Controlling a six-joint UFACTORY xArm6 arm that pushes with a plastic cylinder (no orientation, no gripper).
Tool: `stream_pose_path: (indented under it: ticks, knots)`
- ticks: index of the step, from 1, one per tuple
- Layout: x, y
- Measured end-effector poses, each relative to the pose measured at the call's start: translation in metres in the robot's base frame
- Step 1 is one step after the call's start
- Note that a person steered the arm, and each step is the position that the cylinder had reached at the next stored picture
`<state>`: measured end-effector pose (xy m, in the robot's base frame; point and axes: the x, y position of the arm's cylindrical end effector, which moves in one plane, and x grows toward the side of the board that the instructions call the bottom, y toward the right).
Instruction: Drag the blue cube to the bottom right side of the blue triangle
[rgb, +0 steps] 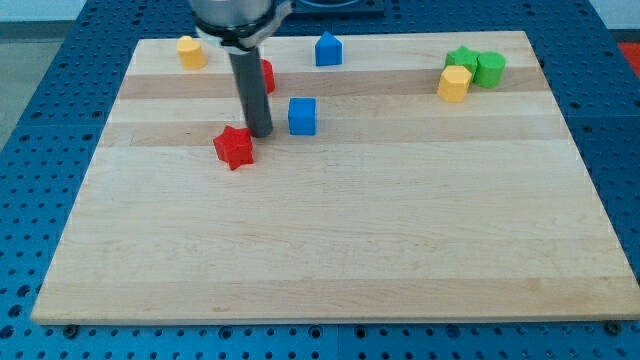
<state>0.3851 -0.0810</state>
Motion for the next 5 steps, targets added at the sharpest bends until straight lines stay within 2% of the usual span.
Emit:
stream_pose_path:
  ticks: [1,3,5]
  knots:
    - [-0.001,0.025]
    - [-0.029,0.047]
    - [-0.033,0.099]
